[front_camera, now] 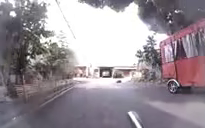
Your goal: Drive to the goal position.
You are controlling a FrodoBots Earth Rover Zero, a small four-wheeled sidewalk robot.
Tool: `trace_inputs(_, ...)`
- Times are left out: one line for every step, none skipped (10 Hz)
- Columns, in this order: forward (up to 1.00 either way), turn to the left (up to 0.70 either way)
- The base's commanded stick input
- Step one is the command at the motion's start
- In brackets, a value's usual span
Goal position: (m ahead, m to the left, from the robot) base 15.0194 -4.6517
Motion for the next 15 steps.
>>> trace_inputs(0.85,-0.34)
trace_inputs(0.85,-0.33)
trace_inputs(0.85,-0.32)
trace_inputs(0.85,-0.32)
trace_inputs(0.85,-0.32)
trace_inputs(0.85,-0.32)
trace_inputs(0.85,-0.32)
trace_inputs(0.85,-0.33)
trace_inputs(0.85,-0.33)
trace_inputs(0.85,-0.33)
trace_inputs(0.85,-0.33)
trace_inputs(0.85,-0.33)
trace_inputs(0.85,-0.34)
trace_inputs(0.85,-0.34)
trace_inputs(0.85,-0.33)
